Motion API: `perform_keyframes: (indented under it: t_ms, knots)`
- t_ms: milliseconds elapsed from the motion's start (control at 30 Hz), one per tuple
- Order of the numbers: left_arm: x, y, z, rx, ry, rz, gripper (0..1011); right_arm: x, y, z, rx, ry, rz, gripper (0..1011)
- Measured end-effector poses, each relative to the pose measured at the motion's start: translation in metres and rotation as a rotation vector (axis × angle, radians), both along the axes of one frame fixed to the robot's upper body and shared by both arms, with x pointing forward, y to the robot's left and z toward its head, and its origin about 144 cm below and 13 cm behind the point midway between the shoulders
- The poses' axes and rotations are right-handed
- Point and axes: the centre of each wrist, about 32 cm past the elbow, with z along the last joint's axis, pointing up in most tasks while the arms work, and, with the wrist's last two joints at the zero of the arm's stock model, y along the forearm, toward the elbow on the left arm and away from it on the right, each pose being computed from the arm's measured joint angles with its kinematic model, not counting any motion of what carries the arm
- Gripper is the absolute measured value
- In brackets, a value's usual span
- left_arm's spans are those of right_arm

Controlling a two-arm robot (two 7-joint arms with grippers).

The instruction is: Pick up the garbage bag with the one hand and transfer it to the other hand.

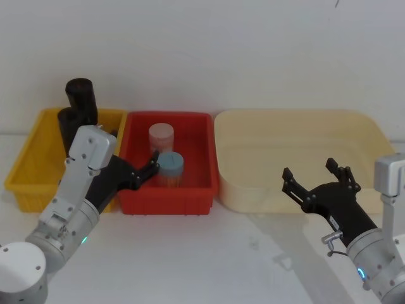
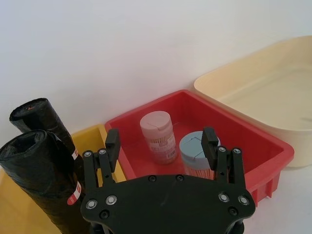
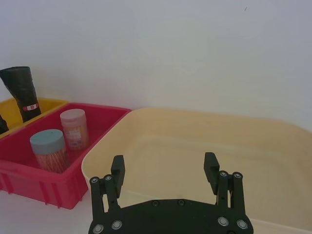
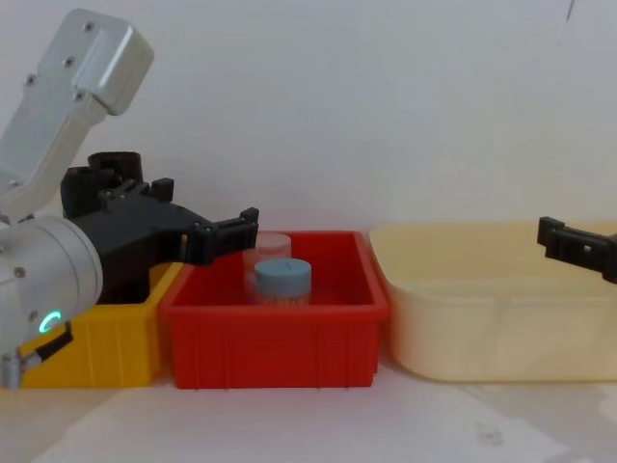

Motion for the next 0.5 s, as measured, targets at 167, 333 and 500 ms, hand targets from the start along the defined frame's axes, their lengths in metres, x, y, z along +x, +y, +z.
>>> perform_keyframes:
  t_ms: [167, 333, 500]
  knots:
    - [0.0000, 0.0000, 0.0000, 0.000, 0.000, 0.000, 1002, 0.0000, 0.0000, 0.0000, 0.000, 0.000, 0.000, 1002]
    - [0.0000, 0.0000, 0.0000, 0.000, 0.000, 0.000, 1002, 0.0000, 0.0000, 0.0000, 0.000, 0.000, 0.000, 1001]
    - [0.0000, 0.0000, 0.0000, 0.000, 0.000, 0.000, 1002, 0.0000, 0.0000, 0.0000, 0.000, 0.000, 0.000, 1001]
